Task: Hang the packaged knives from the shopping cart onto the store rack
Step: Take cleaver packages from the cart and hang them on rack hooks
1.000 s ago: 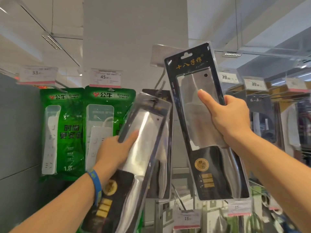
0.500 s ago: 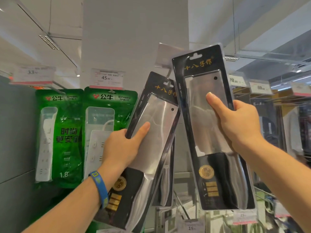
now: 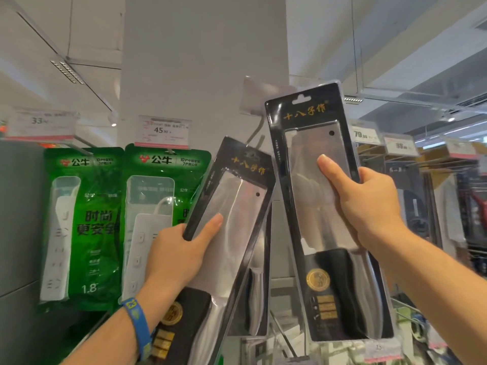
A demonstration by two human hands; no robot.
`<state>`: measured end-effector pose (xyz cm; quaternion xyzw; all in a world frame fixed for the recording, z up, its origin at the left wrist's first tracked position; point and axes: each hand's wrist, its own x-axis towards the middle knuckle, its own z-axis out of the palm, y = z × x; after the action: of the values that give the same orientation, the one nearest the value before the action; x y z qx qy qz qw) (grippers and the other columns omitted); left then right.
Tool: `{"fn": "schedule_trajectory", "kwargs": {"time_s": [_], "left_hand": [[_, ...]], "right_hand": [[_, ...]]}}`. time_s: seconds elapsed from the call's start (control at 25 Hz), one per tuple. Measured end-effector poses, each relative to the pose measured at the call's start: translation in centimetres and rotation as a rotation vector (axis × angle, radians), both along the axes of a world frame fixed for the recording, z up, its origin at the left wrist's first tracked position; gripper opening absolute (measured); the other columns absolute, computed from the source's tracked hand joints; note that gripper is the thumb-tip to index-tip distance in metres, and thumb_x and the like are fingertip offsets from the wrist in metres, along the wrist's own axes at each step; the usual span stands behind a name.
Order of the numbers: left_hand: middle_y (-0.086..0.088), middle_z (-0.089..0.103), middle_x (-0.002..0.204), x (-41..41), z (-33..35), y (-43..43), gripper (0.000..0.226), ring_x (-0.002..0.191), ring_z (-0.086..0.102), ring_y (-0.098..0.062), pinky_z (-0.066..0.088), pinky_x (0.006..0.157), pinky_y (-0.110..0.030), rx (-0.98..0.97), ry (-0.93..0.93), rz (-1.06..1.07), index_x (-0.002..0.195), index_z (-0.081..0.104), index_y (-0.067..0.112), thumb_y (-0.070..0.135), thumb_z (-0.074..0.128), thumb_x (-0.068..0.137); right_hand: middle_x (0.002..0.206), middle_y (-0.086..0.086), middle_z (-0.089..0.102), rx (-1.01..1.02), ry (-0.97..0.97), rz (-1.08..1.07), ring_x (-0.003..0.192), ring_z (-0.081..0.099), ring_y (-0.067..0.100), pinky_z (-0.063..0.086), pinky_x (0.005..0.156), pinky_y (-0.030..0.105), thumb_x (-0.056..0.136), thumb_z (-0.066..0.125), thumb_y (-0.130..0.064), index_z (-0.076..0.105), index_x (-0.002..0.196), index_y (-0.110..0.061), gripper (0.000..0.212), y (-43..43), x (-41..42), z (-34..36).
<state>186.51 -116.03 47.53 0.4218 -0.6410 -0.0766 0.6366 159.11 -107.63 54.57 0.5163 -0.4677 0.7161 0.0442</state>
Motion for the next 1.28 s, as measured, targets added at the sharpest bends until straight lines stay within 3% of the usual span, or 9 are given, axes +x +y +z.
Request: {"fn": "schedule_trajectory", "kwargs": {"time_s": [0.08,0.24,0.36,0.44,0.56,0.72,0.88,1.04,1.28], "left_hand": [[0.017,0.067,0.059,-0.5,1.1,0.2,0.079,0.054,0.063,0.000,0.051,0.047,-0.030,-0.051,-0.015,0.012,0.059,0.066,0.021,0.097,0.047,0.059],[0.013,0.067,0.058,-0.9,1.9,0.6,0.082,0.052,0.061,-0.003,0.050,0.053,-0.031,-0.052,0.018,0.028,0.059,0.066,0.015,0.095,0.048,0.060],[0.018,0.065,0.056,-1.3,1.7,1.4,0.074,0.050,0.059,-0.004,0.044,0.050,-0.029,-0.048,-0.041,0.077,0.058,0.067,0.021,0.092,0.049,0.063],[0.012,0.067,0.056,-1.5,1.6,1.6,0.070,0.052,0.062,-0.005,0.048,0.051,-0.033,-0.020,-0.028,0.053,0.061,0.071,0.026,0.093,0.050,0.062],[0.004,0.068,0.057,-1.5,2.1,1.8,0.086,0.055,0.065,-0.013,0.054,0.062,-0.035,0.021,-0.011,0.061,0.063,0.070,0.012,0.095,0.049,0.058],[0.004,0.063,0.050,-1.7,1.7,2.0,0.083,0.045,0.058,-0.006,0.050,0.059,-0.034,0.033,0.011,0.099,0.056,0.061,0.011,0.093,0.050,0.060],[0.004,0.069,0.058,-2.1,1.3,2.2,0.083,0.051,0.063,-0.006,0.050,0.058,-0.031,0.003,0.062,0.103,0.066,0.072,0.010,0.091,0.052,0.064],[-0.004,0.071,0.063,-2.3,1.4,2.4,0.096,0.054,0.065,-0.014,0.054,0.059,-0.036,0.017,0.016,0.136,0.070,0.072,0.006,0.098,0.047,0.057],[0.007,0.056,0.043,-1.2,2.1,2.9,0.076,0.037,0.052,-0.004,0.036,0.046,-0.027,-0.028,-0.036,0.172,0.047,0.050,0.019,0.094,0.047,0.062]], "right_hand": [[0.096,0.024,0.070,0.005,-0.015,0.005,0.090,0.068,0.043,0.059,0.075,0.060,0.068,0.067,-0.086,0.068,0.098,0.000,0.091,-0.3,0.0,0.2],[0.085,0.011,0.073,-0.006,-0.062,0.061,0.080,0.070,0.030,0.053,0.058,0.038,0.069,0.070,-0.083,0.069,0.086,-0.010,0.075,-0.3,-0.2,0.0],[0.097,0.016,0.074,0.032,-0.036,0.080,0.091,0.071,0.037,0.060,0.078,0.050,0.065,0.070,-0.086,0.071,0.096,-0.005,0.086,-0.6,-0.4,-0.2],[0.092,0.017,0.073,0.031,-0.022,0.103,0.086,0.071,0.039,0.060,0.077,0.057,0.064,0.070,-0.087,0.070,0.092,-0.005,0.087,-0.7,-0.5,0.0],[0.091,0.014,0.074,0.022,-0.029,0.142,0.087,0.071,0.037,0.060,0.075,0.058,0.063,0.069,-0.089,0.070,0.091,-0.008,0.085,-0.8,-0.6,0.5],[0.086,0.017,0.073,0.036,-0.018,0.165,0.084,0.071,0.040,0.060,0.073,0.059,0.060,0.069,-0.090,0.069,0.084,-0.008,0.086,-1.2,-1.4,0.5],[0.108,0.014,0.074,0.070,0.029,0.194,0.103,0.070,0.036,0.057,0.091,0.058,0.057,0.064,-0.096,0.067,0.097,-0.008,0.097,-1.9,-1.8,0.0],[0.082,0.012,0.063,0.065,0.057,0.176,0.075,0.060,0.030,0.056,0.080,0.054,0.062,0.063,-0.094,0.058,0.082,-0.008,0.089,-2.2,-1.7,-0.2],[0.110,0.012,0.072,0.088,0.031,0.231,0.105,0.068,0.032,0.056,0.094,0.051,0.066,0.062,-0.092,0.063,0.099,-0.010,0.088,-2.7,-0.7,0.1]]}}
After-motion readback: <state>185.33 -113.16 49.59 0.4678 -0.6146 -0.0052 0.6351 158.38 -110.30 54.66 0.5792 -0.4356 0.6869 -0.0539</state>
